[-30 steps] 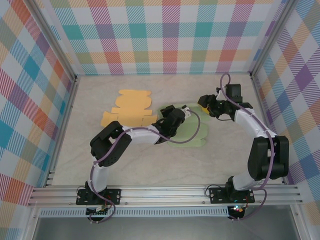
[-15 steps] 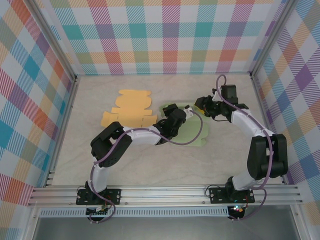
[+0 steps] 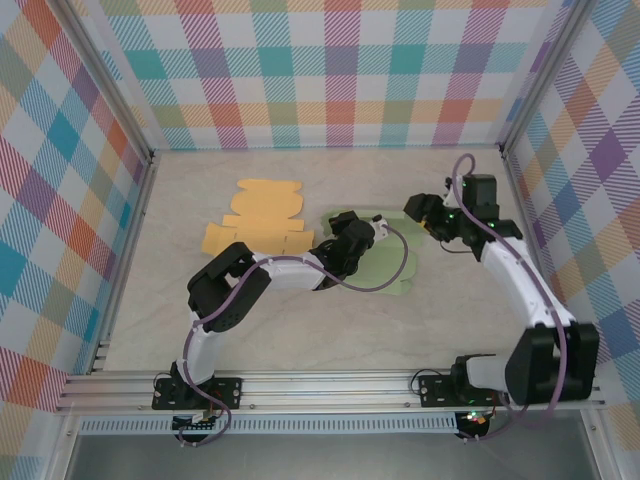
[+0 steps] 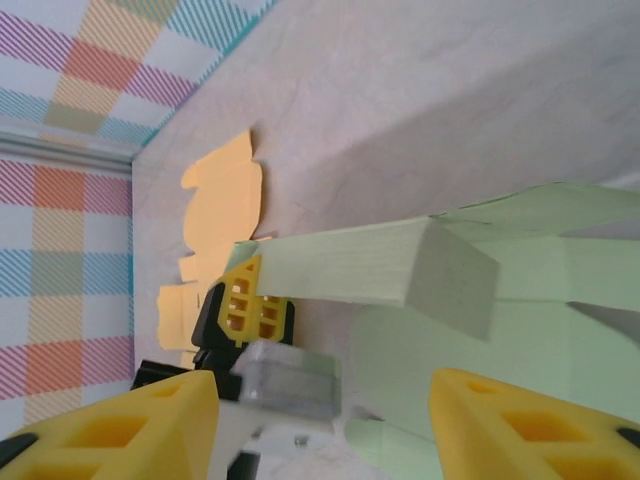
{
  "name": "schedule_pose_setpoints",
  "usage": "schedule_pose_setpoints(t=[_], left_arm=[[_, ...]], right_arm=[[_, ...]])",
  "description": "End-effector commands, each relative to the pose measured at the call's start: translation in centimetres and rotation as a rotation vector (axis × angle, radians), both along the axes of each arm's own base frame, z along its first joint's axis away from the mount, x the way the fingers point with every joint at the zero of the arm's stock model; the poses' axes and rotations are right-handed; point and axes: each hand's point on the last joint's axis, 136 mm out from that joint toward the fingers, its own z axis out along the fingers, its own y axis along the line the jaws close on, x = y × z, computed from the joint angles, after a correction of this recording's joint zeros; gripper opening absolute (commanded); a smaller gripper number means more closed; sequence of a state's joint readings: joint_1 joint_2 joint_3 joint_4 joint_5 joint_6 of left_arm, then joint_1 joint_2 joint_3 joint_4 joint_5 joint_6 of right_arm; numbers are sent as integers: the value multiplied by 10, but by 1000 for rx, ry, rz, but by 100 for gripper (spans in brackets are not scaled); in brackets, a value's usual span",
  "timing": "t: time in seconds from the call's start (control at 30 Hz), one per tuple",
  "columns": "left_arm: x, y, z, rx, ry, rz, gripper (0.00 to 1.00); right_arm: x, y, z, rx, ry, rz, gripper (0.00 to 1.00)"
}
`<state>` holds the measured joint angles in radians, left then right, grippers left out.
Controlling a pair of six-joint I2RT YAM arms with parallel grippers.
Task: Fold the paper box
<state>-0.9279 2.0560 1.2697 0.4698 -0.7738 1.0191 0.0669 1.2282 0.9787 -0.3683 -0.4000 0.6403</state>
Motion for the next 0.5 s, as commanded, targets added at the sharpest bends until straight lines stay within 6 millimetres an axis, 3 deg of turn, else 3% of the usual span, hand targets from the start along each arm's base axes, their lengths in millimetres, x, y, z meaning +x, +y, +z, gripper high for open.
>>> schedule_pose_setpoints(t=[0.0, 0.2, 0.47], left_arm=[[-3, -12, 11, -28, -16, -31, 0], [-4, -10, 11, -45, 3, -46, 0], [-1, -7, 7, -41, 9, -37, 0]], right_arm=[[-23, -20, -30, -79, 66, -53, 60], [-36, -39, -73, -156, 94, -132, 58], [-26, -40, -113, -163, 169, -142, 53]])
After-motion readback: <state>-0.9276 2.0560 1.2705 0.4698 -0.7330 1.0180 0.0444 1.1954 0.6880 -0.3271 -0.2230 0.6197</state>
